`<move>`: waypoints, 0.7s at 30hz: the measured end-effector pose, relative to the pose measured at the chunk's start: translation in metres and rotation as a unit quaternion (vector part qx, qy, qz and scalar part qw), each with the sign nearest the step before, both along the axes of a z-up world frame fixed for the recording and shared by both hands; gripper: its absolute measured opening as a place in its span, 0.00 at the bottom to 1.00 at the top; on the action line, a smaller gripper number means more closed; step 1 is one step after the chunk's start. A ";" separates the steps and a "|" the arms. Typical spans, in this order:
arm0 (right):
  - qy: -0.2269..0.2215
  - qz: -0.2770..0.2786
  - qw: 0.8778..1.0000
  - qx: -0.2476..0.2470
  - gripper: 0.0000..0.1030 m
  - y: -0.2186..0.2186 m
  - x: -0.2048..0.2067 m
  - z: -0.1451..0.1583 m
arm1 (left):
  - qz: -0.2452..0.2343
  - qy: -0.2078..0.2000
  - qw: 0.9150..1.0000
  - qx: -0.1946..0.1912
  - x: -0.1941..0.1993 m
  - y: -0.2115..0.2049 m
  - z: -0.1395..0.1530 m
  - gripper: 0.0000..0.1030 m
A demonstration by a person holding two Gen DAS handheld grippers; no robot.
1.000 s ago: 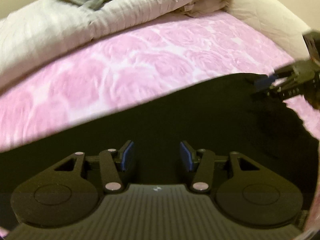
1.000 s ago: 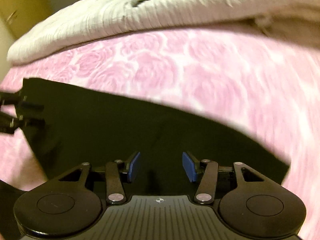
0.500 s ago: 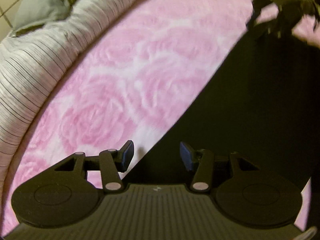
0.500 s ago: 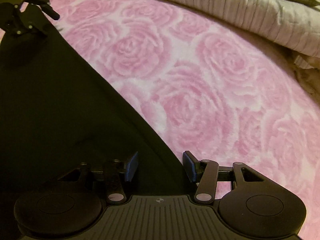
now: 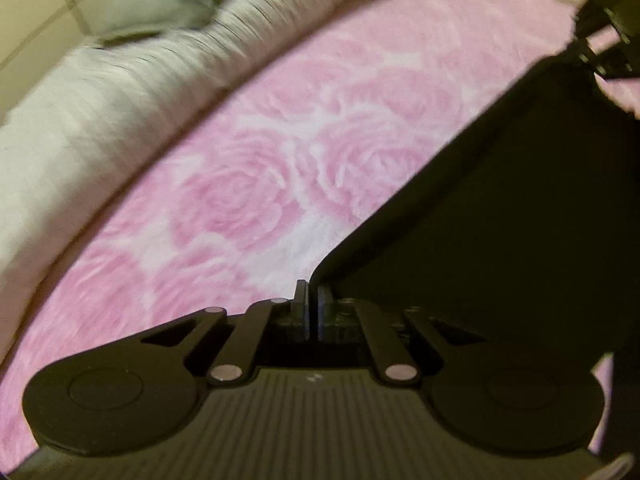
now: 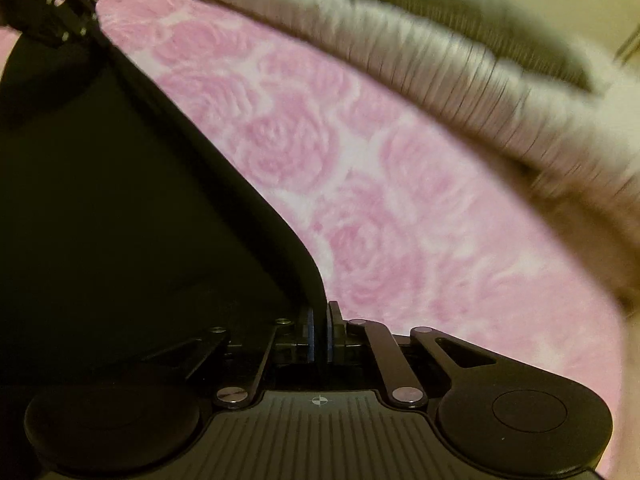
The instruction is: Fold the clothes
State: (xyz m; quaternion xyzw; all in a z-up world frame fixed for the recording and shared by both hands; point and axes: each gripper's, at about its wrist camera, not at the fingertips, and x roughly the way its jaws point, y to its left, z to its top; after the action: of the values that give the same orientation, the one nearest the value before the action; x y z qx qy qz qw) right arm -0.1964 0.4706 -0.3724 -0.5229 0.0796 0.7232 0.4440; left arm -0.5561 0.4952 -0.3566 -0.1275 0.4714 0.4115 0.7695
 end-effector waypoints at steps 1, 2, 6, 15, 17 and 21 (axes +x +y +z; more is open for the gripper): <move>-0.010 0.004 1.000 0.023 0.04 -0.016 -0.004 0.009 | 0.012 -0.005 1.000 0.011 -0.003 -0.017 0.012 0.02; -0.014 0.005 0.999 0.042 0.04 -0.033 -0.008 0.019 | 0.023 -0.010 1.000 0.019 -0.006 -0.037 0.024 0.02; -0.023 0.004 0.995 0.096 0.04 -0.116 -0.021 0.055 | 0.064 -0.046 0.997 0.018 -0.017 -0.127 0.066 0.01; -0.058 -0.051 0.995 -0.056 0.06 -0.292 -0.043 0.026 | 0.201 -0.093 0.961 -0.168 -0.022 -0.305 0.026 0.08; -0.088 -0.065 0.988 -0.105 0.11 -0.312 -0.045 0.001 | 0.226 -0.101 0.944 -0.220 -0.018 -0.318 0.010 0.10; 0.002 -0.183 0.974 -0.132 0.16 -0.316 -0.026 0.006 | 0.290 -0.161 0.917 -0.219 -0.027 -0.325 0.017 0.28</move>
State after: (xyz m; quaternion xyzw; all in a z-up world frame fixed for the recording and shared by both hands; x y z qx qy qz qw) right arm -0.2220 0.1543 -0.3666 -0.5521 0.2696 0.6139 0.4956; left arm -0.5836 0.1701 -0.3394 -0.4888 0.3618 0.4769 0.6346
